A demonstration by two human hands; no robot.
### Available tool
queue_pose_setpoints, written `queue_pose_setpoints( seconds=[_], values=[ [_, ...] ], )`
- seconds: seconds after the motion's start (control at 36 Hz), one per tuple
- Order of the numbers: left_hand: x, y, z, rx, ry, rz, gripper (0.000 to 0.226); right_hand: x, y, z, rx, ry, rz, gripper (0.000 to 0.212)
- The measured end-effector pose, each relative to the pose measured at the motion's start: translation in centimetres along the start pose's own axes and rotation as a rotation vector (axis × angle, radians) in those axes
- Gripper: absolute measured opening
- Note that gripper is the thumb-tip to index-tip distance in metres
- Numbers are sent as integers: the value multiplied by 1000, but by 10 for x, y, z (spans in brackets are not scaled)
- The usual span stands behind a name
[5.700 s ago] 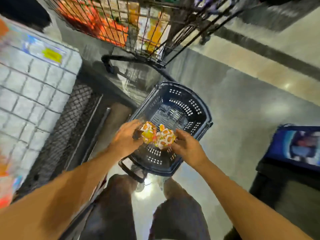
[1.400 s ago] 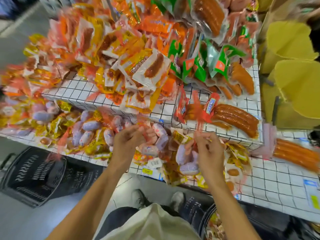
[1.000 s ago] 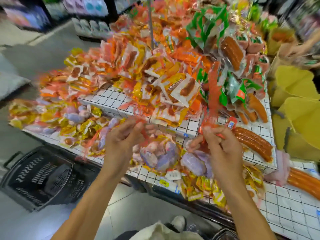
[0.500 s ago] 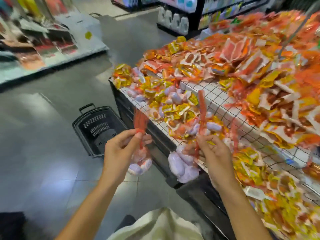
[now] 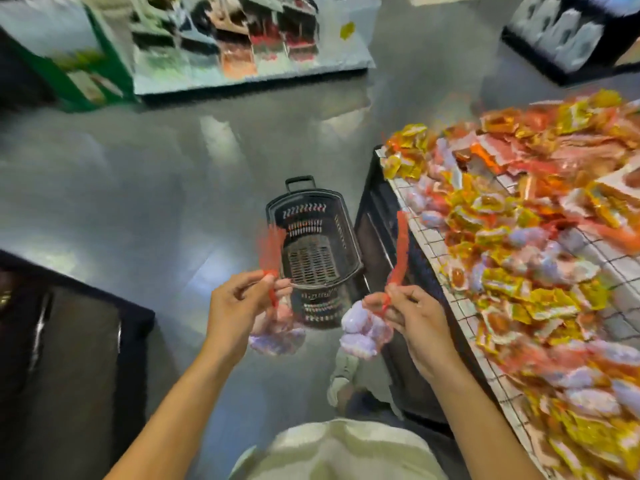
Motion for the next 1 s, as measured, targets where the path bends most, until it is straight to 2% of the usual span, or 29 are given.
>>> queue_pose_setpoints(
  seconds=[0.17,0.39,0.53,0.64,0.69,0.78,0.94,1.0],
  values=[
    [4,-49,4,-122,-114,40,10,6,-84,-31,190,48,-35,25],
    [11,-120,-7,-253,-216,55,9,20,-182,-42,245,103,-83,28],
    [21,-161,-12,-322,-74,76,17,25,-224,-48,205,138,-128,31],
    [37,-205,-10,-336,25,129,18,19,-262,-50,109,223,-171,29],
    [47,-230,-5,-331,57,163,17,18,-277,-56,59,297,-173,35],
    [65,-264,5,-336,18,209,15,9,-297,-67,-9,340,-215,43],
    [124,-330,28,-348,-44,359,9,-44,-352,-72,-70,451,-275,25],
    [150,-350,34,-354,-58,405,9,-64,-372,-73,-79,490,-292,31]
  ],
)
Point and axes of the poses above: each hand's wrist, its own y-axis away from the middle knuckle, its own z-axis out of the back of the hand, x = y × z, the point moved 10 cm from there along -y, towards the middle knuckle, and after that the axes turned 15 degrees about y, right-handed, at the moved point
